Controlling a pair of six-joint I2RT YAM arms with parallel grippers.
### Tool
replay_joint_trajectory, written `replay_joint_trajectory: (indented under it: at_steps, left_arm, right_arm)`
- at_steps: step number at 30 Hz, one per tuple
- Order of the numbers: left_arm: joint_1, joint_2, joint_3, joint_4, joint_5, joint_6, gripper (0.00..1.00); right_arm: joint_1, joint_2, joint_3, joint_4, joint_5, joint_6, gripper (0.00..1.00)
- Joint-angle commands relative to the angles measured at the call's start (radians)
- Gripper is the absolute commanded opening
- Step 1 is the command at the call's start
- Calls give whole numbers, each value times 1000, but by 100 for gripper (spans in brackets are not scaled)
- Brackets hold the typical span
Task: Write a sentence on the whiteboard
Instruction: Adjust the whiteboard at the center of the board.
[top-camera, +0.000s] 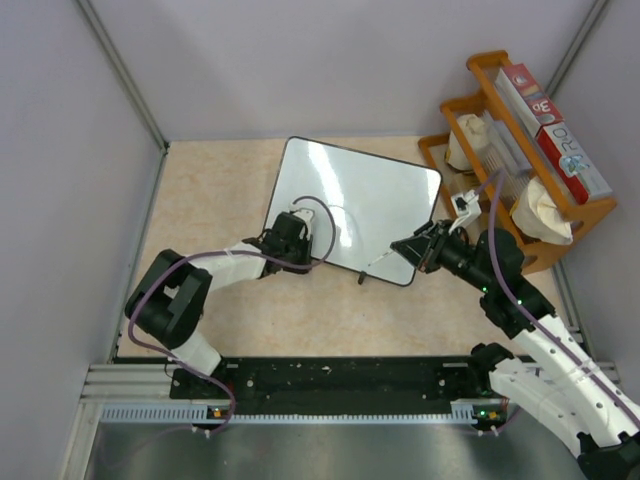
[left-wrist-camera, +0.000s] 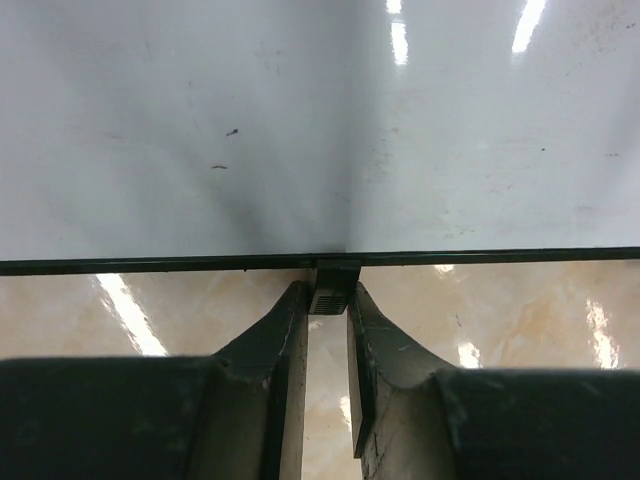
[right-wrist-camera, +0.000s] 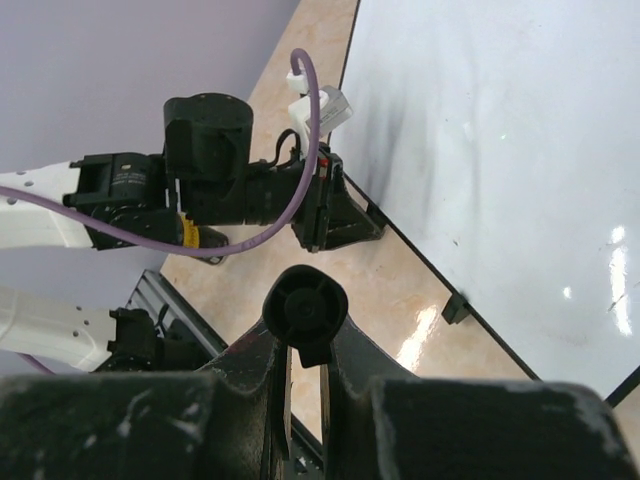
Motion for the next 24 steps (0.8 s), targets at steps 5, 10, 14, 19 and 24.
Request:
replay_joint_trajectory:
  at_steps: [5,10,14,19,24]
  left_arm:
    - [-154,-102,-111,-53,-126,-315,0]
    - [-249,-122,-140,-70,-237,-426,0]
    - [-295,-123,-172,-67,-291,-481,0]
    - [-373,-171,-199,-73,-353,-529,0]
    - [-422,-178,-208,-96,-389,-583,0]
  right_arm:
    - [-8,-17,-19,17,-6,4,0]
    - [-10,-29,-27,15,0,9,0]
    - [-8,-34,-27,14,0,10,0]
    - [-10,-38,-33,9,-3,9,0]
    - [-8,-46,-36,9,-4,14,0]
